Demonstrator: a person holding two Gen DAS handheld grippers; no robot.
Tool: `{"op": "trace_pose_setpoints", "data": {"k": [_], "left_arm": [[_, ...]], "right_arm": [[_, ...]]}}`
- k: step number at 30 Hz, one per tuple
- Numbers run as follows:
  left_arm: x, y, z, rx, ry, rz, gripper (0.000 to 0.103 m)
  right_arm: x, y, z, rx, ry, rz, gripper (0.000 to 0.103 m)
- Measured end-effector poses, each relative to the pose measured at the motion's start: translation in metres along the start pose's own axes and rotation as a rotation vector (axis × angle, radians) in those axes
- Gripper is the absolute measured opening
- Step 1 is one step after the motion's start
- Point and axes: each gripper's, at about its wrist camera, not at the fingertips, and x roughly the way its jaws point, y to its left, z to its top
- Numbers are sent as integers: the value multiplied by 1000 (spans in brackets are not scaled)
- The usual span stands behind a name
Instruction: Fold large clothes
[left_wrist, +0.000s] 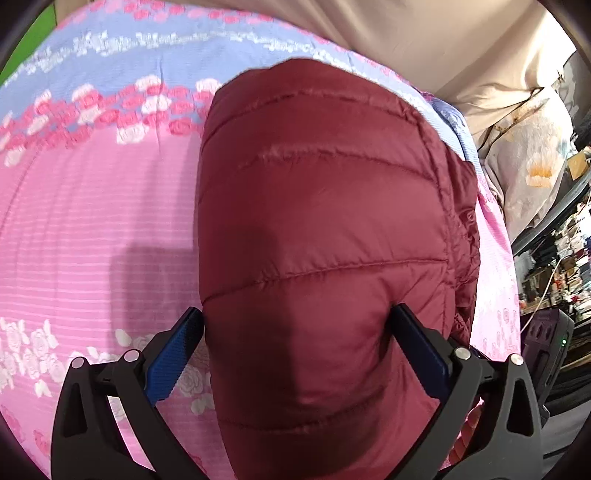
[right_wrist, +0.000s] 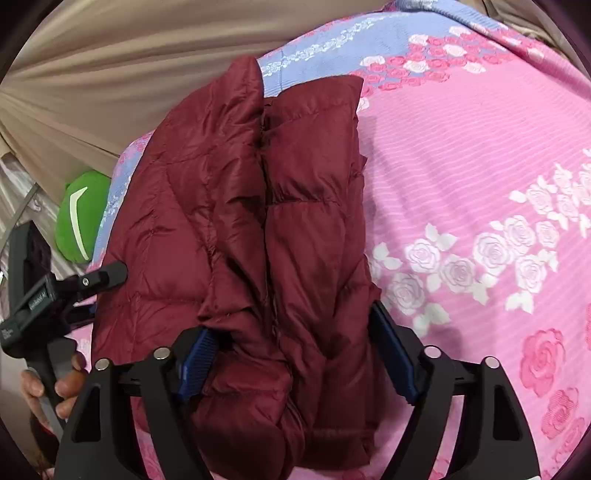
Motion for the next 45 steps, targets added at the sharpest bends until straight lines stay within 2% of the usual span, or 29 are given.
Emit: {"op": "trace_pose_setpoints", "data": {"k": [2, 7, 15, 24, 28, 32, 35, 38, 41, 45], "left_arm": [[5, 0, 1, -2, 7, -14, 98], [14, -7, 5, 15, 6, 16, 98], [22, -19, 8, 58, -28, 86, 98], [29, -22, 12, 109, -73, 116, 98], [31, -20, 13, 122, -79, 111, 98], [29, -17, 13, 131, -64, 66, 98], [21, 1, 18, 131, -24, -44, 97], [14, 23, 18, 96, 1, -110, 98], [13, 29, 16, 97, -7, -121, 98], [25, 25, 14, 102, 15, -172, 98]], "right_arm": [[1, -1, 0, -3, -2, 3, 82], [4, 2, 3, -19, -5, -7, 85], [17, 23, 7, -35, -12, -18, 85], [31, 39, 12, -46, -27, -29, 85], [33, 42, 8, -47, -32, -32, 81], [33, 41, 6, -31, -31, 7, 62], [30, 37, 6, -20, -34, 23, 54], [30, 28, 7, 19, -16, 66, 55], [34, 27, 8, 35, -3, 92, 64], [38, 35, 11, 13, -3, 70, 69]]}}
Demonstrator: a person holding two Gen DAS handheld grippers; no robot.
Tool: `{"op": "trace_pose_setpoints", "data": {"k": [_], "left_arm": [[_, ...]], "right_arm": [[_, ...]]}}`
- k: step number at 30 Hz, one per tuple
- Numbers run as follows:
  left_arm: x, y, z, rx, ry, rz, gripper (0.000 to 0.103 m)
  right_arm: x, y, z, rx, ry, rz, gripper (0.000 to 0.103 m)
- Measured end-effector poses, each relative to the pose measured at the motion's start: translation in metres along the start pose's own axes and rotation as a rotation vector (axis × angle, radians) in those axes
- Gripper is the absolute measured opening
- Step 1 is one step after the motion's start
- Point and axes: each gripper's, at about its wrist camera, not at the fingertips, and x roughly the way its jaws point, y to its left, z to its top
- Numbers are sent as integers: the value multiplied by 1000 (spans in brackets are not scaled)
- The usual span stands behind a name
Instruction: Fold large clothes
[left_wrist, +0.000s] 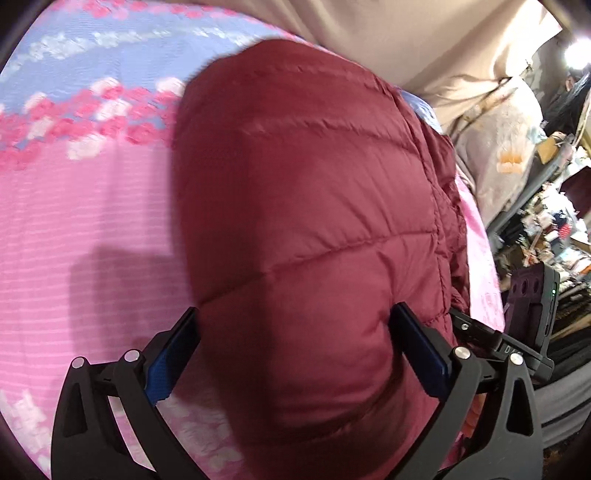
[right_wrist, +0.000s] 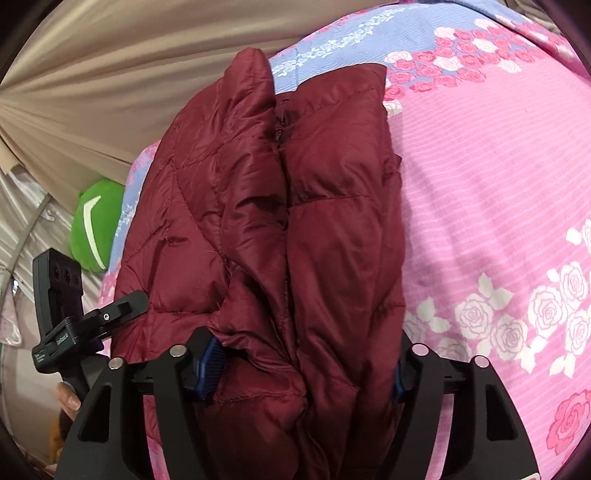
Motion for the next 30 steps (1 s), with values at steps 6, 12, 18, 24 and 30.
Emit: {"op": "trace_pose_setpoints", "data": {"k": [6, 12, 18, 24, 30], "left_arm": [[5, -18, 3, 37, -19, 37, 95], [-25, -54, 11, 187, -121, 77, 52], [-78, -106, 28, 340, -251, 28, 43], [-171, -154, 36, 497, -516, -18, 43], [-250, -155, 41, 565, -760, 32, 48]], "right_arm": [[3, 5, 3, 10, -7, 8, 52], [-22, 31, 4, -42, -103, -18, 20], [-86, 81, 7, -141, -325, -50, 15], [-162, 143, 7, -285, -596, -22, 15], [-199, 206, 24, -449, -759, 92, 17]]}}
